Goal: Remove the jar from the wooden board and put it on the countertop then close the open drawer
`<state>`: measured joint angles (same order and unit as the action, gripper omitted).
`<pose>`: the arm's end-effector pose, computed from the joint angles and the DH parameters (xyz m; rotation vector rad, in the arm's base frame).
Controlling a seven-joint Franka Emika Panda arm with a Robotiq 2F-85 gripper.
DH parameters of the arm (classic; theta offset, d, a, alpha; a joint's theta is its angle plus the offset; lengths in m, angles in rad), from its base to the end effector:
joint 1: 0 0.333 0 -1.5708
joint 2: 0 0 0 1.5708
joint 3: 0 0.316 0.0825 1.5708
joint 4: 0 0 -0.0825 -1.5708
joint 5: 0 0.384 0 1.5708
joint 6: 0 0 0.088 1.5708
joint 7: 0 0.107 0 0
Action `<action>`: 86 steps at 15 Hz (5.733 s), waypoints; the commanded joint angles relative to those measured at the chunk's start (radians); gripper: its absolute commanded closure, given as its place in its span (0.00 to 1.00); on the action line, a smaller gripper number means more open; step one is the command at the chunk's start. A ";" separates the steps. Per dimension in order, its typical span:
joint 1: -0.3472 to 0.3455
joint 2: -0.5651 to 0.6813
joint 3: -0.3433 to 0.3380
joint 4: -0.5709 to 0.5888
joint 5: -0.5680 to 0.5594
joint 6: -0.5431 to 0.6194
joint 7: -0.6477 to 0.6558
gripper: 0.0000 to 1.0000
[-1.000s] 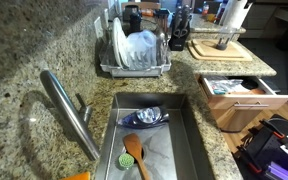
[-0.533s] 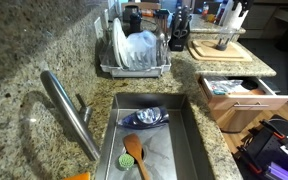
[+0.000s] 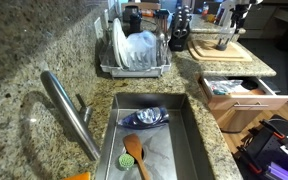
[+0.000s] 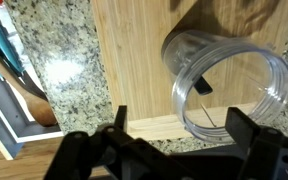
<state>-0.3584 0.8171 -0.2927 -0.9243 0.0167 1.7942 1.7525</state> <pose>0.6631 -0.3942 0.4175 1.2168 -2.7538 0.2588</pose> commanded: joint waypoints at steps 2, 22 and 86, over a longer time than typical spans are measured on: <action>0.009 -0.020 0.000 0.003 0.000 -0.002 0.000 0.00; -0.002 0.065 -0.002 0.037 0.006 -0.049 0.017 0.91; 0.367 -0.306 0.198 -0.662 -0.101 0.435 -0.464 0.97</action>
<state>0.0443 0.5070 -0.1217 -1.5861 -0.1637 2.1975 1.3673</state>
